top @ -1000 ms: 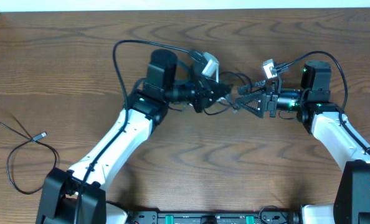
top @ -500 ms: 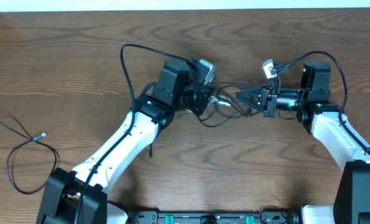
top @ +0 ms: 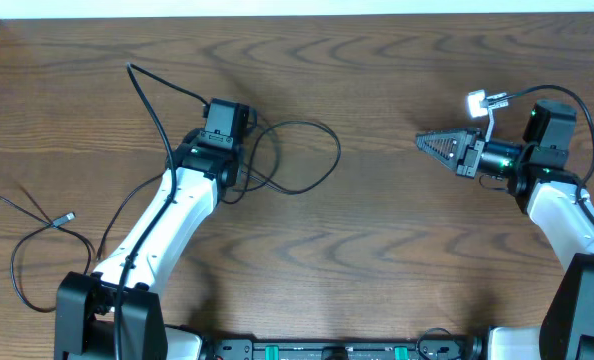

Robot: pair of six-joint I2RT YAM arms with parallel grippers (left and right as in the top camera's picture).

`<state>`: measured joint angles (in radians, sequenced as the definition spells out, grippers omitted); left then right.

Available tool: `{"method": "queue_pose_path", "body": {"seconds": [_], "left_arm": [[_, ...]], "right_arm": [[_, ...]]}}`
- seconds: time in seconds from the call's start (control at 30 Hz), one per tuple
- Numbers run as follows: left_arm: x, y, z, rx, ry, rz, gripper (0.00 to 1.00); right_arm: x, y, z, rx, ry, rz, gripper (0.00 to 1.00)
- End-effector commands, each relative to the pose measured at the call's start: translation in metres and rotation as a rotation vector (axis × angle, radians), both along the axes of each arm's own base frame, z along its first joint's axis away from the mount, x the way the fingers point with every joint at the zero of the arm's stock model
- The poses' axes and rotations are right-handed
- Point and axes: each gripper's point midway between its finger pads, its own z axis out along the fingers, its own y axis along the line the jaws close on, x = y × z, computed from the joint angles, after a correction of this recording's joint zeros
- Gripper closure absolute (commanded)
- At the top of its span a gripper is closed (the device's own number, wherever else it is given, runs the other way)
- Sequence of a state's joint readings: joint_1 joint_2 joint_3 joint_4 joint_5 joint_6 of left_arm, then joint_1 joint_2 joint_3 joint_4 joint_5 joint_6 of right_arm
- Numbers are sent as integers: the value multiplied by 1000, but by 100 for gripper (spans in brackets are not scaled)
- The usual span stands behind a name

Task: Untangle cables

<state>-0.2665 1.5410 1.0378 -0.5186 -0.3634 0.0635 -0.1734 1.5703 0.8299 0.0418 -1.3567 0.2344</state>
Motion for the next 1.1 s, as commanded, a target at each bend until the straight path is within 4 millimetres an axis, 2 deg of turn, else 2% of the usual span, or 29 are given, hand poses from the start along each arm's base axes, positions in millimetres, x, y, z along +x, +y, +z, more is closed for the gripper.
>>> {"method": "queue_pose_path", "body": {"seconds": [0.0,0.07,0.1,0.13,0.17,0.27,0.37,0.6,0.73,0.9,0.97,1.0,1.03,1.07], "left_arm": [[-1,-94,0,-465,39,-269,92],[-3,-140,19,-679,20,-426,92],[-3,-152,27,-734,10,-474,92],[-5,-173,43,-830,-17,-570,92],[-6,-182,51,-871,-32,-616,92],[-3,-205,79,-997,-93,-677,92],[6,-211,96,-1065,-142,-636,92],[21,-215,123,-1209,-196,-530,93],[23,-217,130,-1248,-206,-507,92],[19,-223,130,-1251,-196,-521,92],[13,-232,130,-1254,-183,-541,92],[10,-237,130,-1256,-176,-554,92],[9,-240,131,-1257,-175,-560,92],[8,-242,131,-1256,-176,-565,92]], "right_arm": [[-6,9,8,19,-4,39,86],[-7,14,8,17,-4,53,71],[-7,15,7,14,-3,53,67],[-6,17,5,4,0,48,57],[-6,18,4,-1,4,46,54],[-6,25,-4,-30,28,39,34],[-10,33,-7,-49,18,60,31],[-9,38,-10,-67,22,57,28],[-10,42,-11,-72,22,64,26],[-11,50,-15,-94,23,70,24],[-12,55,-16,-104,22,75,27],[-13,57,-17,-106,21,81,39],[-13,58,-17,-106,21,84,58],[-14,59,-17,-106,23,87,84]]}}
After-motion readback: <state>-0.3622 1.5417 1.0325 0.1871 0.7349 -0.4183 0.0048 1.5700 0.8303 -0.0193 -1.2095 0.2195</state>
